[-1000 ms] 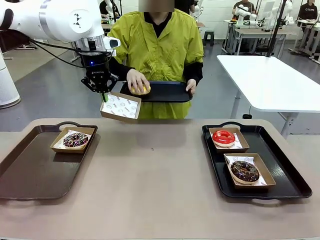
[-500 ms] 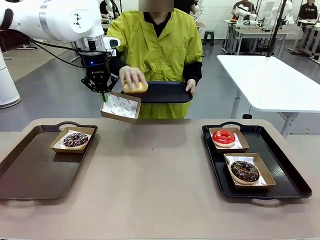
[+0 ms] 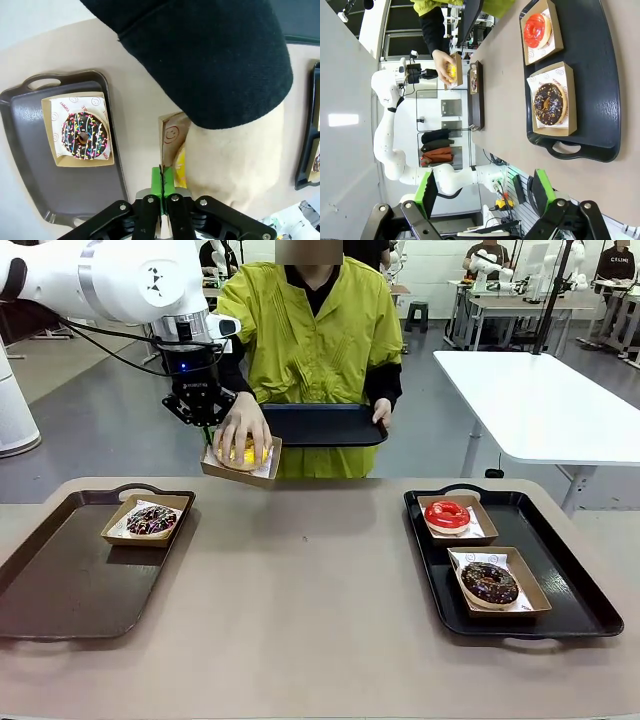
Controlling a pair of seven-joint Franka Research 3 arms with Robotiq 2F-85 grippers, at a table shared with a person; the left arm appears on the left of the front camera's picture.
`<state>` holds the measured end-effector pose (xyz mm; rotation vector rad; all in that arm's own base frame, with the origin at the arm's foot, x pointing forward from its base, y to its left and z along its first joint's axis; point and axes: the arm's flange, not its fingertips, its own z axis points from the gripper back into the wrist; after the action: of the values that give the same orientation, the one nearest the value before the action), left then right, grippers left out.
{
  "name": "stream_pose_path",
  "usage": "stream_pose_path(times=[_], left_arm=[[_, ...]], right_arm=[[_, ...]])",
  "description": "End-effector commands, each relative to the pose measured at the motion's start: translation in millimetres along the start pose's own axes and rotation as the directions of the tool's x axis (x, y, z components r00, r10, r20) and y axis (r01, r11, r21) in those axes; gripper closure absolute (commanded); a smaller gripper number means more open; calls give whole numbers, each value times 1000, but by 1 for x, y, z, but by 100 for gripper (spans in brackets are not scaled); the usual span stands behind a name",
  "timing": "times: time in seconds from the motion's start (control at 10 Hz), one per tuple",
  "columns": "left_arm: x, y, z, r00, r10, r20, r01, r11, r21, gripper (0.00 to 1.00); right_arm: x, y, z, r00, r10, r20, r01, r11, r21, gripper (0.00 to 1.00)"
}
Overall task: Individually package the donuts and arrange them on the tray.
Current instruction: Place the picked Paper togo box on the Handle tray.
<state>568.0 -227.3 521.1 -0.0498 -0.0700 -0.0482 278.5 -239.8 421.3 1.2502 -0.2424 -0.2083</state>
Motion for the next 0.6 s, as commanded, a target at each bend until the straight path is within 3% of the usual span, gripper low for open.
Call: stream_pose_path(times=[0.0, 0.5], left_arm=[[-3, 2, 2, 1000, 0, 1, 0, 1000, 5, 100], [-3, 2, 2, 1000, 0, 1, 0, 1000, 5, 100]], right_arm=[[-1, 0, 0, 1000, -1, -1, 1, 1000, 11, 0], [-1, 0, 0, 1000, -1, -1, 1, 1000, 11, 0]])
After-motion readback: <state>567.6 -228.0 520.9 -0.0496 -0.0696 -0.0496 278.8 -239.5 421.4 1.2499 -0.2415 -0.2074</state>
